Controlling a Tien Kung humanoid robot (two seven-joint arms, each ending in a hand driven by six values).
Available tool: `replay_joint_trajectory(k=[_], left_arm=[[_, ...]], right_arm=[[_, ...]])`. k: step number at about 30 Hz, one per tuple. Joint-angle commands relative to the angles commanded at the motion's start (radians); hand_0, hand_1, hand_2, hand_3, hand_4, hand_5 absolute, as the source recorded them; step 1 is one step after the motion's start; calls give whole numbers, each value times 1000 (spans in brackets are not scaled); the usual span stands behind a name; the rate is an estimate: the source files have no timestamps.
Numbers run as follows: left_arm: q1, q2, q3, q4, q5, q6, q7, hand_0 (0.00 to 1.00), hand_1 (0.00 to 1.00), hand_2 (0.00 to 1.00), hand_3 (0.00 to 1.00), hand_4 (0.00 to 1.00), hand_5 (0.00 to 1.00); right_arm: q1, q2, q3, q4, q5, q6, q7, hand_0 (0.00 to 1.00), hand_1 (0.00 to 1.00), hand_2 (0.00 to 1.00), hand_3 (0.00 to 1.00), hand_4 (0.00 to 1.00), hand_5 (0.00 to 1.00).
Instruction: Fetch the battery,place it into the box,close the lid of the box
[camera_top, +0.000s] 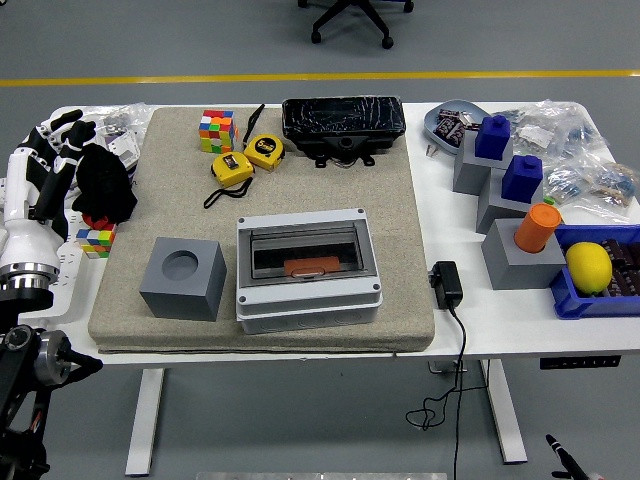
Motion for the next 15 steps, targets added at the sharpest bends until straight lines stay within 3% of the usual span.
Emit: replay_joint_trajectory(k=[15], left_arm=[[-3, 1, -2, 0, 2, 2, 0, 702, 701, 658, 658, 998, 633]], right_arm=[[2, 0, 0, 0, 0, 0, -1, 939, 795, 739, 779, 998, 998]])
